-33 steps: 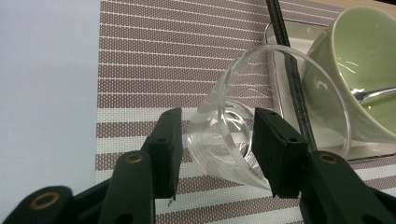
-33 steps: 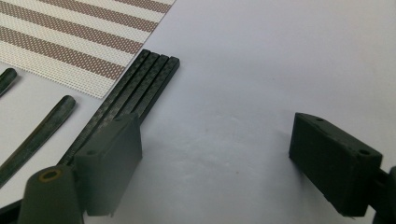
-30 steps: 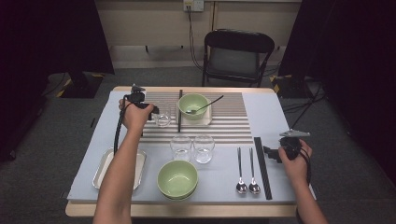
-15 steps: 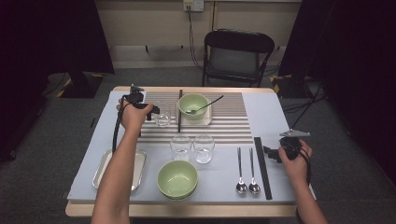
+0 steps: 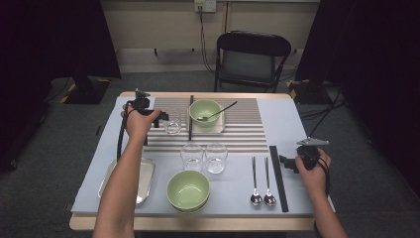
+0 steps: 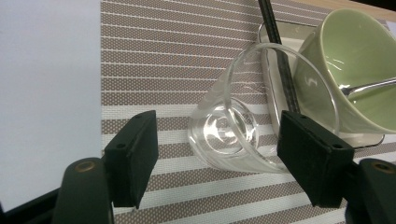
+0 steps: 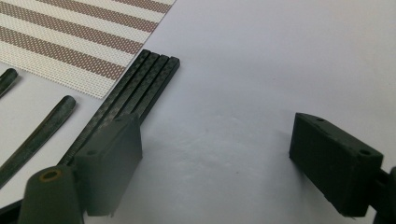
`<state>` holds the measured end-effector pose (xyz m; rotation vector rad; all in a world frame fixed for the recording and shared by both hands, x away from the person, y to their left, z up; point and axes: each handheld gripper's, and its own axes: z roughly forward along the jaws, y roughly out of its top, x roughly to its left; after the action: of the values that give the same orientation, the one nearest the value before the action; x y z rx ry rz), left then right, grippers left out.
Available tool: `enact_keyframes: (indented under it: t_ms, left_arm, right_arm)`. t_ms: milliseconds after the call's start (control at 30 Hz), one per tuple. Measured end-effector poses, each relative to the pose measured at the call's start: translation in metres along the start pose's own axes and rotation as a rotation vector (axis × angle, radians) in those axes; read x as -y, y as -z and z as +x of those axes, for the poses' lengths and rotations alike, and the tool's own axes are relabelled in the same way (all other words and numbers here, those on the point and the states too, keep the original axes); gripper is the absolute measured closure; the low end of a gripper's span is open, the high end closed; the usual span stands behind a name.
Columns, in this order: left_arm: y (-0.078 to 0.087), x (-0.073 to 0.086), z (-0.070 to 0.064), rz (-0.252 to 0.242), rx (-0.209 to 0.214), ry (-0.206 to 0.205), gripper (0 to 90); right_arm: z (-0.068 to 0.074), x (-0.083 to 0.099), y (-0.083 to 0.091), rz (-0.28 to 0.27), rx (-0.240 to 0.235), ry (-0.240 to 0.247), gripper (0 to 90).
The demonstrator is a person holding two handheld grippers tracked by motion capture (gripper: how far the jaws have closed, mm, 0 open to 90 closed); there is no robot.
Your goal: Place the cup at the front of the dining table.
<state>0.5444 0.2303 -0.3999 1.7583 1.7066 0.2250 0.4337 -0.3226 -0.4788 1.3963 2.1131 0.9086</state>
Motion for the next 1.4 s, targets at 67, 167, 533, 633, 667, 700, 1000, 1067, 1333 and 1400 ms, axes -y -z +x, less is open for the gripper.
enact_keyframes:
  t_ms: [67, 167, 533, 633, 667, 700, 1000, 1067, 1333, 1400]
  left_arm:
    - [0.004, 0.0, 0.001, -0.011, 0.003, 0.002, 28.8]
    - [0.008, 0.0, 0.002, -0.014, 0.004, 0.004, 28.8]
    - [0.02, 0.001, 0.003, -0.01, 0.008, 0.007, 28.5]
    - [0.022, 0.002, 0.004, -0.005, 0.007, -0.006, 28.5]
    - [0.022, 0.002, 0.003, -0.008, 0.001, 0.001, 28.4]
    - [0.023, 0.002, 0.003, -0.004, -0.001, -0.008, 28.4]
    - [0.029, 0.005, 0.0, 0.002, 0.007, -0.014, 28.3]
    - [0.031, 0.007, 0.0, 0.002, 0.01, -0.008, 28.2]
    - [0.035, 0.013, 0.004, 0.012, 0.02, -0.016, 27.0]
    - [0.036, 0.014, 0.006, 0.014, 0.024, -0.015, 27.1]
  right_arm:
    - [0.0, 0.0, 0.0, 0.0, 0.001, 0.001, 16.3]
    - [0.0, 0.0, 0.0, 0.0, 0.0, 0.001, 16.3]
    - [0.0, 0.0, 0.0, 0.0, -0.002, -0.003, 16.2]
    - [0.0, 0.0, 0.0, 0.0, -0.002, -0.002, 16.3]
    - [0.0, 0.0, 0.0, 0.0, -0.002, -0.002, 16.2]
    - [0.0, 0.0, 0.0, 0.0, -0.001, -0.002, 16.2]
    - [0.0, 0.0, 0.0, 0.0, -0.002, -0.002, 16.2]
    - [0.0, 0.0, 0.0, 0.001, -0.002, -0.002, 16.2]
    - [0.0, 0.0, 0.0, -0.001, -0.002, 0.0, 16.3]
    - [0.0, 0.0, 0.0, 0.0, 0.0, 0.001, 16.3]
